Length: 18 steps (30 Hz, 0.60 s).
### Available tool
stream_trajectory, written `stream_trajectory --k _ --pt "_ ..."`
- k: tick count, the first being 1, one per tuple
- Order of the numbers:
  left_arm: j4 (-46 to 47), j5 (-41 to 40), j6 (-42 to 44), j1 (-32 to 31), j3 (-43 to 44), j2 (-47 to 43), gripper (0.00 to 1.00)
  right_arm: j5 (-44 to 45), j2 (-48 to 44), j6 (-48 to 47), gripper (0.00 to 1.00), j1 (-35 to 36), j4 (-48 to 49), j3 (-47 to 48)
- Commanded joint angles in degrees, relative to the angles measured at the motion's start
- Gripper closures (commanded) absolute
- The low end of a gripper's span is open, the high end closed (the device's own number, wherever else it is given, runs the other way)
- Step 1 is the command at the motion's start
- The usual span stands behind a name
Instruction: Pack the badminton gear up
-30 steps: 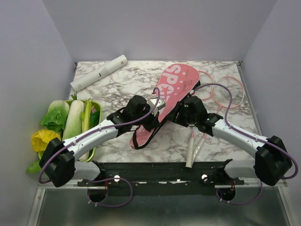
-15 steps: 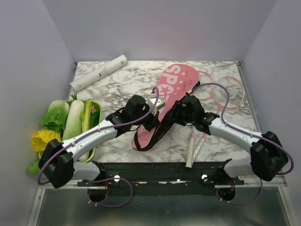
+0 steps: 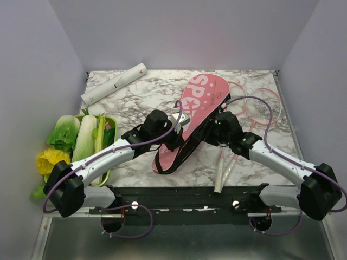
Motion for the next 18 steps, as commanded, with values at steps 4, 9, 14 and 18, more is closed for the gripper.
stream_trajectory --k 4,9,14,18 --pt "1.8 1.6 -0.3 -0.1 -0.4 -1.8 1.0 4.9 -5.1 -1.1 0.37 0.4 -5.5 -1.6" --pt "1.9 1.9 -0.3 -0.1 -0.7 -2.2 1.0 2.4 -1.7 1.1 0.37 0.4 -2.4 0.9" --pt "2.0 2.3 -0.3 -0.1 -0.7 -2.3 1.0 3.3 -0.6 3.2 0.37 0.4 1.8 2.9" --pt "1.7 2.4 -0.3 -0.1 -0.6 -2.3 1.0 3.0 -1.0 3.4 0.37 0.4 2.7 3.9"
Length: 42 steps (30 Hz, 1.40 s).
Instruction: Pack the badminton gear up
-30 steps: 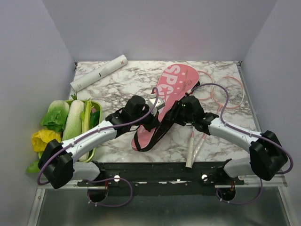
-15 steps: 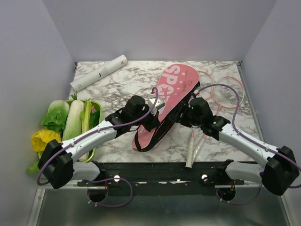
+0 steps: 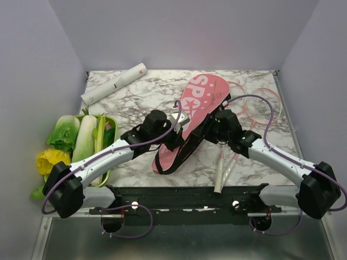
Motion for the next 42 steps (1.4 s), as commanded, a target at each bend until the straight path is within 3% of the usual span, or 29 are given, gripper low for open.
stream_trajectory --k 1,9,25,28,29,31,32,34,35,37,41,42 --pt "1.7 2.3 -0.2 -0.1 -0.5 -1.6 1.0 0.6 -0.7 0.9 0.37 0.3 3.5 3.0" --pt "1.7 2.4 -0.1 -0.1 -0.3 -2.0 1.0 -0.2 0.2 0.5 0.37 0.3 2.5 4.4" --pt "2.9 0.6 0.3 -0.2 -1.6 -4.4 1.0 -4.3 13.8 7.2 0.38 0.3 7.0 12.3" --pt "2.9 -1.3 0.7 -0.4 -1.9 -5.3 1.0 -4.2 14.7 7.4 0.52 0.3 7.0 13.0" --pt "2.8 -3.2 1.2 -0.4 -2.0 -5.4 1.0 -4.2 14.7 7.2 0.65 0.3 7.0 13.1" --pt "2.8 -5.5 1.8 -1.1 -2.4 -5.9 1.0 -4.1 15.1 7.0 0.79 0.3 6.9 13.4" --pt "2.8 -8.1 2.6 -1.4 -2.5 -6.0 1.0 -4.2 15.4 6.7 0.94 0.3 6.8 13.5" --pt "2.1 -10.3 3.4 -1.9 -2.4 -5.9 0.99 -4.3 15.8 6.4 0.99 0.3 6.6 13.7" --pt "1.8 -11.3 3.9 -2.0 -2.1 -5.8 0.93 -4.3 15.9 6.2 1.0 0.3 6.6 13.7" --pt "0.7 -14.2 5.3 -2.8 -1.6 -5.7 0.91 -4.3 16.1 6.0 1.0 0.3 6.7 13.7" --pt "-4.4 -22.8 9.1 -5.1 2.6 -5.1 0.58 -3.5 16.3 4.5 0.99 0.3 6.1 14.7" --pt "-6.6 -24.6 10.0 -5.7 3.4 -4.9 0.55 -3.2 16.4 4.1 0.99 0.3 5.6 15.6"
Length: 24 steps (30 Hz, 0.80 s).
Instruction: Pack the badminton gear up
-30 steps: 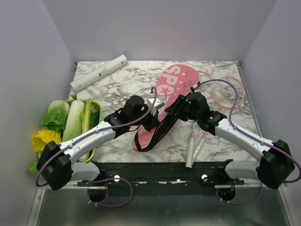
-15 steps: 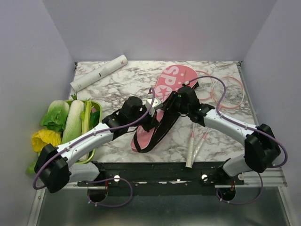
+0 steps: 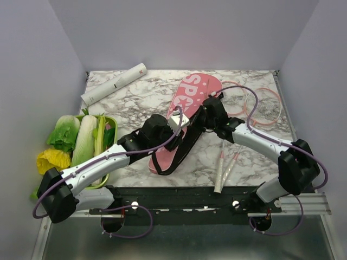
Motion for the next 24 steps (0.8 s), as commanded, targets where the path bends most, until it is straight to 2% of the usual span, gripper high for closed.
stream_trajectory --k 1,2,5,15,20,22,23,24 --pt "-6.3 -15.1 5.8 -2.8 5.9 0.3 0.51 0.6 1.1 -2.2 0.99 0.3 -0.7 3.5" --pt "-7.3 -16.9 6.2 -4.3 6.2 0.5 0.44 0.7 1.3 -2.7 1.0 0.3 -1.0 4.0" --pt "-9.1 -23.4 6.5 -7.4 6.6 1.1 0.39 0.9 2.2 -3.1 1.0 0.3 -1.8 5.1" --pt "-12.4 -34.3 4.2 -14.5 7.6 5.9 0.4 0.2 3.8 -4.0 0.99 0.3 -3.2 7.2" --pt "-12.3 -35.1 3.4 -15.5 7.0 7.8 0.42 -0.1 3.9 -4.1 0.99 0.3 -3.6 7.1" --pt "-11.5 -34.6 3.1 -15.5 6.2 7.7 0.48 -0.2 3.8 -4.3 0.99 0.3 -3.6 7.1" --pt "-11.1 -34.4 3.1 -15.5 5.9 7.7 0.62 -0.2 3.7 -4.3 0.99 0.3 -3.6 7.0" --pt "-11.1 -34.3 3.0 -15.5 5.8 7.7 0.71 -0.1 3.7 -4.4 0.99 0.3 -3.6 6.9"
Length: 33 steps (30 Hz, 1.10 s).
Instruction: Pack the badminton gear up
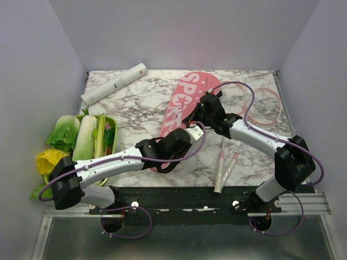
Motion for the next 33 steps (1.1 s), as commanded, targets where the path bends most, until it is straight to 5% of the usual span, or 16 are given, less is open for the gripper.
stream_trajectory --k 1,3,14,18,33 --pt "0.2 -1.7 -0.7 -0.3 -1.2 0.3 0.79 -0.1 0.6 -1.3 1.0 0.3 -0.2 1.9" --pt "-0.2 -0.9 -1.3 -0.3 -1.4 0.6 0.93 0.1 0.6 -1.6 1.0 0.3 -0.2 1.9" --pt "0.9 2.1 -4.4 -0.1 -2.9 3.9 1.0 -1.7 3.8 -3.8 0.99 0.3 0.2 2.7" --pt "2.2 2.7 -7.0 2.2 -3.4 4.1 1.0 -1.8 2.5 -5.9 0.54 -1.6 -0.1 1.1" --pt "18.3 13.4 -25.8 12.8 -11.6 5.3 1.0 12.5 -15.8 -17.9 0.39 -13.7 -16.7 -9.0"
